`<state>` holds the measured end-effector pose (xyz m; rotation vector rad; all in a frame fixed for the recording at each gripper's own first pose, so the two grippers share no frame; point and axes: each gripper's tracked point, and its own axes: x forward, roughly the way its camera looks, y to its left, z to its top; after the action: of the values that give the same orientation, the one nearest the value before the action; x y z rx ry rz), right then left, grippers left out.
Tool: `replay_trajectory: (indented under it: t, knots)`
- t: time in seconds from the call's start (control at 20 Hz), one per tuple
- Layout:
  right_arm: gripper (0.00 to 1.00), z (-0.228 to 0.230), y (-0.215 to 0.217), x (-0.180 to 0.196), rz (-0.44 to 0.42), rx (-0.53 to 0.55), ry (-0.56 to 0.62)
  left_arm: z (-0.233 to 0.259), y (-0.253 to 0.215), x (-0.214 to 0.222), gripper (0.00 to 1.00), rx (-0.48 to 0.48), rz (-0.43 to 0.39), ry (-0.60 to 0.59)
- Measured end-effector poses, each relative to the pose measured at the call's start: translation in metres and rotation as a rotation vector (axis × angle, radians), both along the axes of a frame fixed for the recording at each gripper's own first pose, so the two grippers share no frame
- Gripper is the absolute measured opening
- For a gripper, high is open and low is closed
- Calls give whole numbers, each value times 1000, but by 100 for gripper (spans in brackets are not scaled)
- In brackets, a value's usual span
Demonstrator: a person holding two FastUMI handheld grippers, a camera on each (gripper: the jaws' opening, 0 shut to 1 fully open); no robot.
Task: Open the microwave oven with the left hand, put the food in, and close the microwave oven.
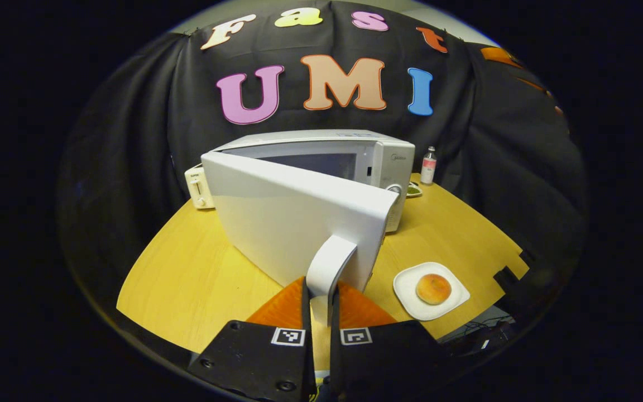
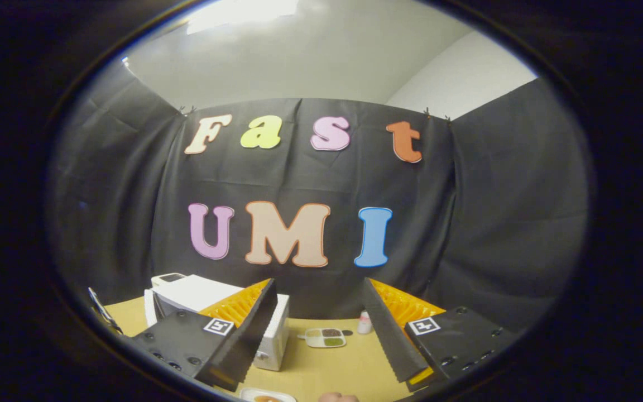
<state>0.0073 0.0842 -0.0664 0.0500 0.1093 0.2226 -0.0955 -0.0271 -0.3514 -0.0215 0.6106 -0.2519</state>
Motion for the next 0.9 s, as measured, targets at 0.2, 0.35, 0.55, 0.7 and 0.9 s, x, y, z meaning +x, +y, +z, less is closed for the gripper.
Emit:
replay_trajectory:
  t: [0.2, 0.35, 0.55, 0.7, 0.9]
  knots:
    - [96, 6, 30, -5, 51, 9, -19, 0, 48, -18, 9, 18, 101, -3]
    - [97, 5, 53, -10, 87, 15, -15, -2, 90, -28, 8, 45, 183, 0]
    - [97, 7, 84, -15, 123, 19, -20, -2, 134, -38, 7, 26, 240, 4]
    - [97, 7, 101, -21, 146, 1, -35, -3, 152, -38, 7, -7, 214, -2]
    - [96, 4, 112, -26, 156, -18, -37, -9, 182, -40, 51, -41, 230, 4]
